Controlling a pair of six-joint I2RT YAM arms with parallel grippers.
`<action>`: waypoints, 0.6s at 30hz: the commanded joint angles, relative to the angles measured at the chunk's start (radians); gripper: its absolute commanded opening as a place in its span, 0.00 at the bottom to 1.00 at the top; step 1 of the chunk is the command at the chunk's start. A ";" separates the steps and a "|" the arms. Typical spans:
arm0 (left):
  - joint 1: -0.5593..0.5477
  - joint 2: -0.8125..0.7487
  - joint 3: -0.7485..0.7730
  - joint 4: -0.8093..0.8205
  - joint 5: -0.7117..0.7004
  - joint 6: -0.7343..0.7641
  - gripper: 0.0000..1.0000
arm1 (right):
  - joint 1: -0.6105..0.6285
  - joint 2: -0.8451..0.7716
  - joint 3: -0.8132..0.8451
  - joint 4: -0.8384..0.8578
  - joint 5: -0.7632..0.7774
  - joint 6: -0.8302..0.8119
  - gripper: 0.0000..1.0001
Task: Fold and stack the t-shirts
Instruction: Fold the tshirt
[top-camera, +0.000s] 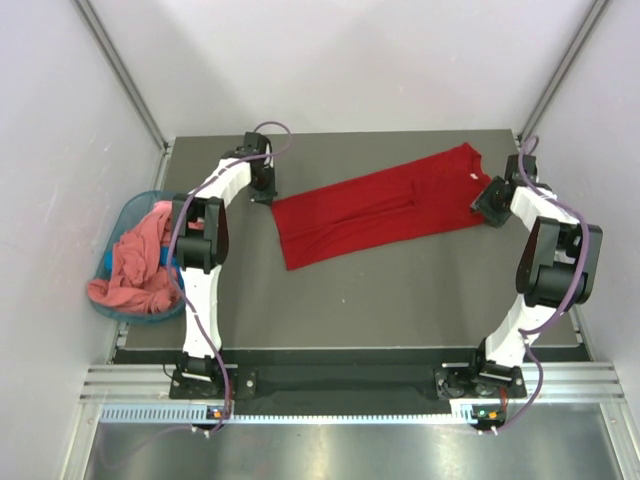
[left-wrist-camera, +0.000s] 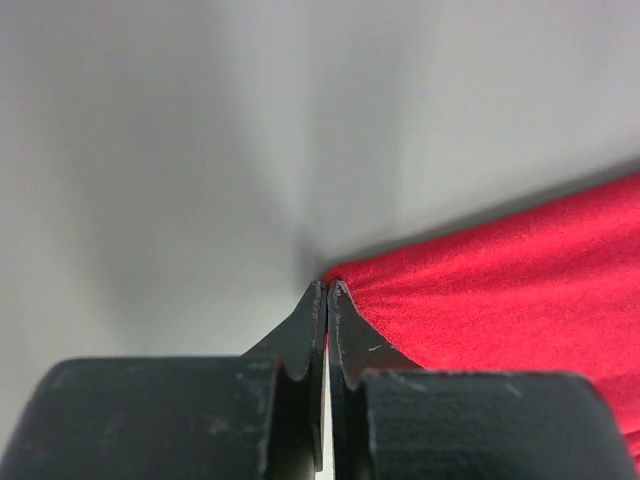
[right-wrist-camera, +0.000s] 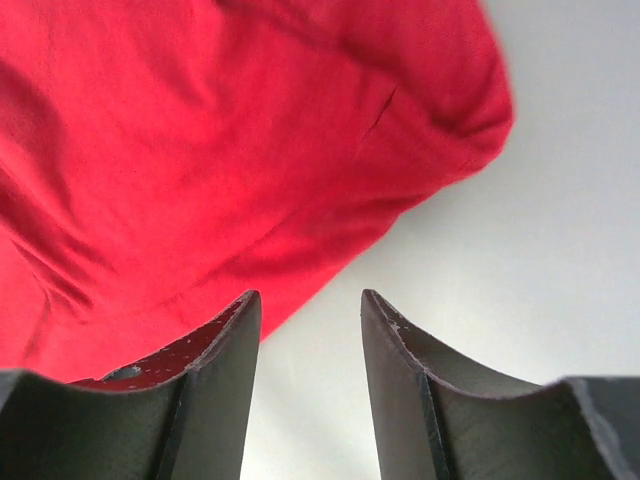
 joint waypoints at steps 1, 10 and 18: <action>0.019 -0.066 -0.064 -0.108 -0.122 0.008 0.00 | -0.016 -0.003 0.009 0.119 0.021 0.039 0.45; 0.028 -0.098 -0.084 -0.131 -0.176 0.004 0.00 | -0.061 0.150 0.049 0.202 -0.017 0.108 0.46; 0.030 -0.097 -0.090 -0.146 -0.177 -0.001 0.00 | -0.084 0.239 0.118 0.217 0.008 0.097 0.33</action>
